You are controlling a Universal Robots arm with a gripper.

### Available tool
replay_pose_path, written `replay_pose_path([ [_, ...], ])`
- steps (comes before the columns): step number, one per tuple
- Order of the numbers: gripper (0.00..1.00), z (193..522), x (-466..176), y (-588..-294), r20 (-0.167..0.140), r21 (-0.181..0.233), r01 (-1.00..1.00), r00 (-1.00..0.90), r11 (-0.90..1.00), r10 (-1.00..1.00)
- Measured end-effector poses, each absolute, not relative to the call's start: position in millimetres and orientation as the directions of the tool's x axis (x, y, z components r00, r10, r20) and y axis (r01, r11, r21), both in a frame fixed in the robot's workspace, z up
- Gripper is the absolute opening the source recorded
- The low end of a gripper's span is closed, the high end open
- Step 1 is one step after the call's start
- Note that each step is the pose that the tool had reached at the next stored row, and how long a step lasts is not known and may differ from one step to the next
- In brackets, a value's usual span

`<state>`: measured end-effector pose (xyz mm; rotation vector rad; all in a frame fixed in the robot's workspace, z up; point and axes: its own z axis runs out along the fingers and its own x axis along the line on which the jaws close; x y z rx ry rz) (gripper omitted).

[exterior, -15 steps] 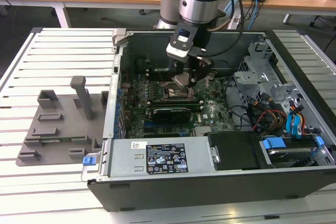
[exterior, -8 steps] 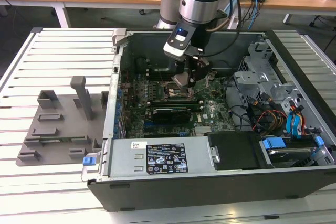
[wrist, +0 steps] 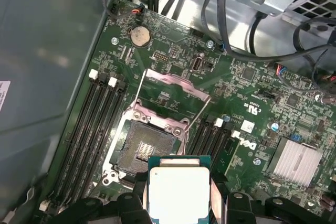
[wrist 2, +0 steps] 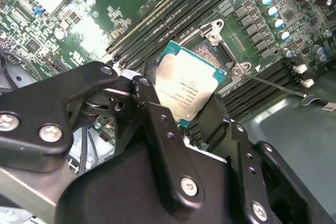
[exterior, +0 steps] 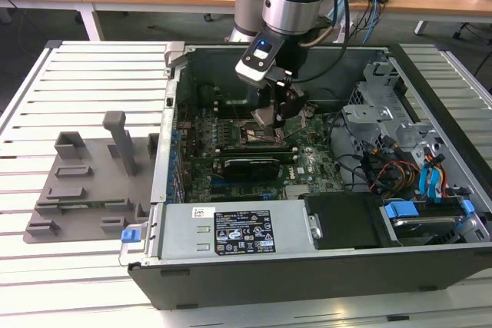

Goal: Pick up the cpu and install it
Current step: 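Place the cpu into insertion slot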

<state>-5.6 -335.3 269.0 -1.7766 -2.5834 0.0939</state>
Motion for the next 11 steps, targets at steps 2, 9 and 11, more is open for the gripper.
replay_pose_path([
  [2, 0.55, 269.0, -5.6, -335.3, -0.030, -0.052, 0.939, -0.342, 0.340, 0.939],
  [9, 0.55, 269.0, -5.6, -335.3, -0.030, -0.052, 0.958, -0.283, 0.281, 0.959],
  [11, 0.55, 269.0, -5.6, -335.3, -0.030, -0.052, 0.961, -0.272, 0.271, 0.962],
])
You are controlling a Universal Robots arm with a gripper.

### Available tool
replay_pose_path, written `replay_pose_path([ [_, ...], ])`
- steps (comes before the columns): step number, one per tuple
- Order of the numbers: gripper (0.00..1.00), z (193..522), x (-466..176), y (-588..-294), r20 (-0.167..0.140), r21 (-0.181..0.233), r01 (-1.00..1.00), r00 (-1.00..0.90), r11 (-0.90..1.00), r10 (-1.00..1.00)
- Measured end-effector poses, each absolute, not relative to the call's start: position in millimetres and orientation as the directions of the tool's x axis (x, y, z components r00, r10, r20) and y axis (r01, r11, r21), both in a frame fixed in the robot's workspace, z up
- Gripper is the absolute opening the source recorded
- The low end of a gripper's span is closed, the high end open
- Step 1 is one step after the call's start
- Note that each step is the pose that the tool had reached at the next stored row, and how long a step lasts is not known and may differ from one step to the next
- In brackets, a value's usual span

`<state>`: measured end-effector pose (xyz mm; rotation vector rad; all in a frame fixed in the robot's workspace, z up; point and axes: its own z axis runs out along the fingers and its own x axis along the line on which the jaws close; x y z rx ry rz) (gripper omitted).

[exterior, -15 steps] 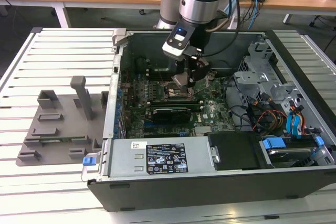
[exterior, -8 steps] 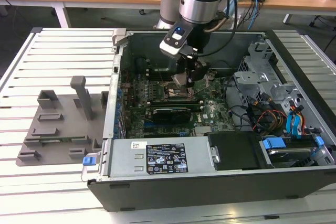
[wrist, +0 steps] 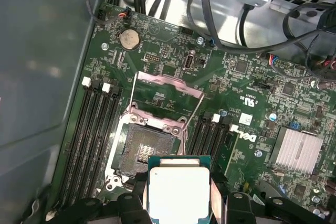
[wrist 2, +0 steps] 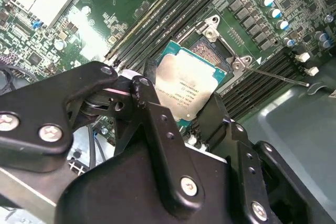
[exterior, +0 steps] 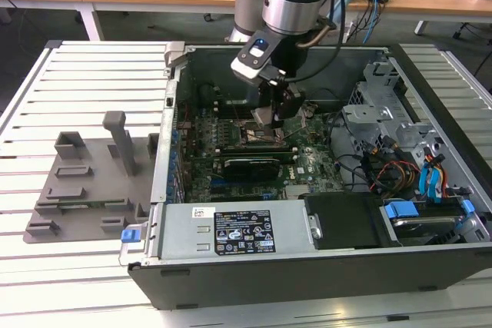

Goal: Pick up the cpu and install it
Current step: 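Place the cpu into insertion slot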

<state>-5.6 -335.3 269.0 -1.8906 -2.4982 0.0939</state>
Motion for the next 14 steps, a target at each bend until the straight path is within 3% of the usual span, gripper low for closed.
replay_pose_path([
  [14, 0.55, 269.0, -5.6, -335.3, -0.032, -0.053, 0.987, -0.152, 0.150, 0.988],
])
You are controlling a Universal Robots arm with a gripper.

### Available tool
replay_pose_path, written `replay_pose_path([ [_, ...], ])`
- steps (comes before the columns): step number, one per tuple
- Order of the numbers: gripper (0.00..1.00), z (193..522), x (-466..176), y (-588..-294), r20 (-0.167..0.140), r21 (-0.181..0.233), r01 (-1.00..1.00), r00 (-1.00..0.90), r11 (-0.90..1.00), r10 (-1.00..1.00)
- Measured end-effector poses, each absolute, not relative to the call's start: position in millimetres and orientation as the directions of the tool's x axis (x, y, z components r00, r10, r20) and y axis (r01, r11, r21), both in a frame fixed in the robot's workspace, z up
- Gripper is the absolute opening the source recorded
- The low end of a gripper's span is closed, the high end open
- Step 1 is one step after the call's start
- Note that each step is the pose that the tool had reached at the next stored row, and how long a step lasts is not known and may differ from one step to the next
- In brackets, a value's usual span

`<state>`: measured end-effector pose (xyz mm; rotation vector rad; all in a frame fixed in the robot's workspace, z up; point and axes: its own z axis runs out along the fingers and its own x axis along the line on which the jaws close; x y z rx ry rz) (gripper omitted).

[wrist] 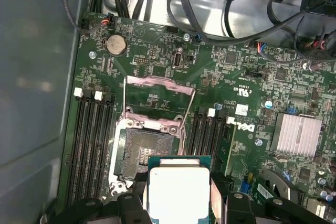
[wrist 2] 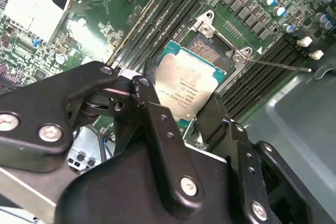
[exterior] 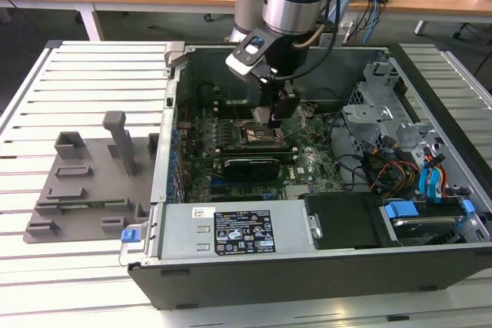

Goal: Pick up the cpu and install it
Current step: 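Place the cpu into insertion slot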

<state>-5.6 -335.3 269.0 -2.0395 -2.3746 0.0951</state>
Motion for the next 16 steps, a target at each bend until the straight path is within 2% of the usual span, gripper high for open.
replay_pose_path([
  [16, 0.55, 268.8, -5.6, -335.3, -0.032, -0.052, 0.999, -0.011, 0.010, 0.999],
])
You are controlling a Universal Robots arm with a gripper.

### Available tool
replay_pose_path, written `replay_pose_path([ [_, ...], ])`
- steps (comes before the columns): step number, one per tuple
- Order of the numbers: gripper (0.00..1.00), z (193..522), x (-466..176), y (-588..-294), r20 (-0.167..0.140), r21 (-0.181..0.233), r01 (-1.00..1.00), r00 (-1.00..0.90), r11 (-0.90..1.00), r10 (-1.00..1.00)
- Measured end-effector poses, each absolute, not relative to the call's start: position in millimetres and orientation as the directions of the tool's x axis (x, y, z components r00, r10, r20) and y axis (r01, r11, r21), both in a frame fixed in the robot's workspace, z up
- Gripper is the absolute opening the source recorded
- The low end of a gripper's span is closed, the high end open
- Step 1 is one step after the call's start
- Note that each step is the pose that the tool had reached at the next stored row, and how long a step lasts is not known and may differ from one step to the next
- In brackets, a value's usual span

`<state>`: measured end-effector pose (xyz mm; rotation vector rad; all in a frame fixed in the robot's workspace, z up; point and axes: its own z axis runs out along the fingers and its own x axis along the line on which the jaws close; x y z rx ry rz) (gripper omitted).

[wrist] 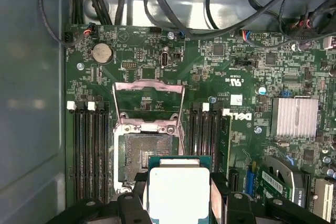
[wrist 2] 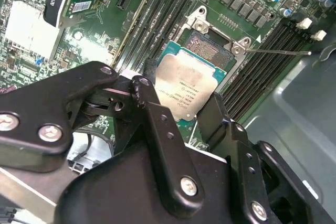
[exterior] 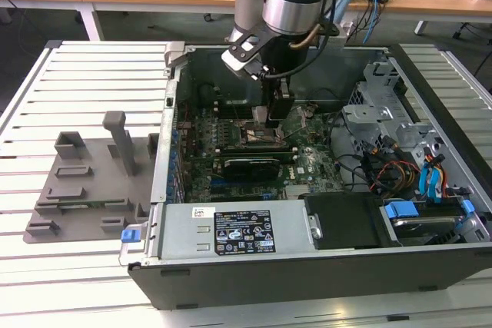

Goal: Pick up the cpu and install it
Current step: 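Place the cpu into insertion slot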

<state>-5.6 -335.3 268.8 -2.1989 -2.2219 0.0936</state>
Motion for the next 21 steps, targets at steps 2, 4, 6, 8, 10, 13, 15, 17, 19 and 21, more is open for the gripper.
replay_pose_path([
  [2, 0.55, 268.8, -5.6, -335.3, -0.032, -0.053, 0.998, 0.016, -0.017, 0.999],
  [4, 0.55, 268.8, -5.6, -335.3, -0.032, -0.053, 0.998, 0.042, -0.043, 0.999],
  [6, 0.55, 268.8, -5.6, -335.3, -0.032, -0.053, 0.996, 0.064, -0.066, 0.997],
  [8, 0.55, 268.8, -5.6, -335.3, -0.032, -0.053, 0.995, 0.085, -0.087, 0.996],
  [10, 0.55, 268.8, -5.6, -335.3, -0.032, -0.053, 0.994, 0.098, -0.100, 0.995],
  [13, 0.55, 268.7, -5.6, -335.3, -0.032, -0.053, 0.993, 0.104, -0.106, 0.994],
  [15, 0.55, 268.8, -5.6, -335.4, -0.032, -0.053, 0.996, 0.068, -0.070, 0.997],
  [17, 0.55, 268.4, -5.6, -335.4, -0.032, -0.053, 0.999, -0.001, -0.001, 0.999],
  [19, 0.55, 268.2, -5.6, -335.3, -0.032, -0.053, 0.998, -0.049, 0.047, 0.998],
  [21, 0.55, 268.2, -5.6, -335.3, -0.032, -0.053, 0.997, -0.049, 0.047, 0.998],
])
